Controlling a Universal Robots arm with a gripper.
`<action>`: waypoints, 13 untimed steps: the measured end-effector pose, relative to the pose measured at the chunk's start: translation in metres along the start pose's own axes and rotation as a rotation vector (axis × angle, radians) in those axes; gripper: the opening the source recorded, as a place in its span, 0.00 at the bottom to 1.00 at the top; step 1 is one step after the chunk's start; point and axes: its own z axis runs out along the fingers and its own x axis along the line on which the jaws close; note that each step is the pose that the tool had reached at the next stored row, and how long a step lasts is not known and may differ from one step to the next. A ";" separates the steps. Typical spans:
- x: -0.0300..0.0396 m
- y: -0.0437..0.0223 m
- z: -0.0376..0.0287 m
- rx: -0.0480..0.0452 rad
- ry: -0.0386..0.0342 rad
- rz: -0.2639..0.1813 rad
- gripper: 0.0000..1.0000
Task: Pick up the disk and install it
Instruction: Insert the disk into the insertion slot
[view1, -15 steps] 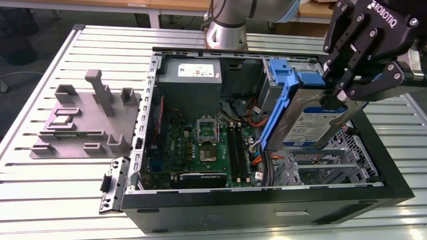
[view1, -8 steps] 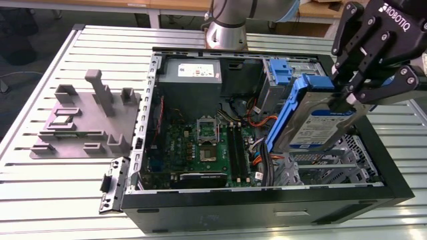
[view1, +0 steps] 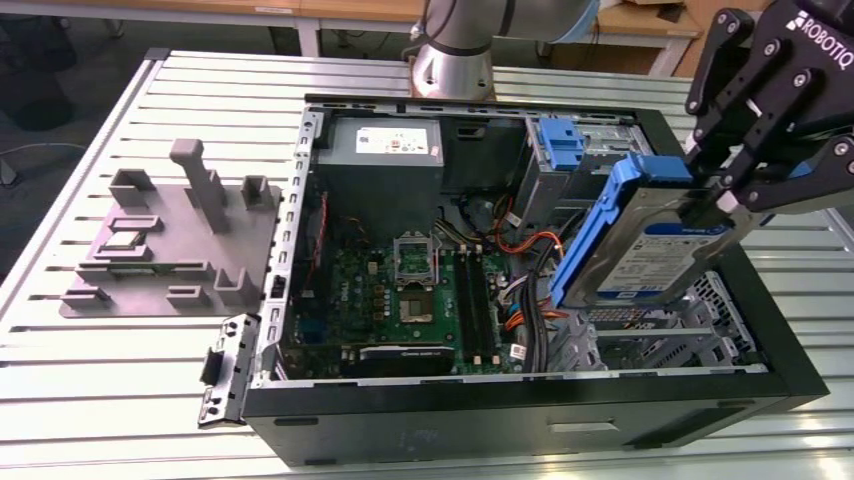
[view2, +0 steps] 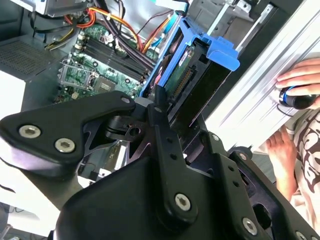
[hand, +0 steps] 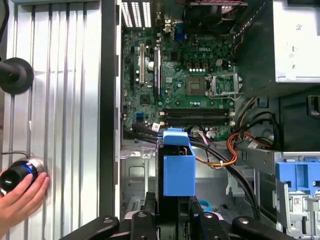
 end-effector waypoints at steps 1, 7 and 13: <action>0.0004 -0.0016 0.0000 0.0000 0.0000 0.000 0.35; 0.0052 -0.0087 -0.0003 0.0000 0.0000 0.000 0.35; 0.0132 -0.0118 -0.0006 0.0000 0.0000 0.000 0.35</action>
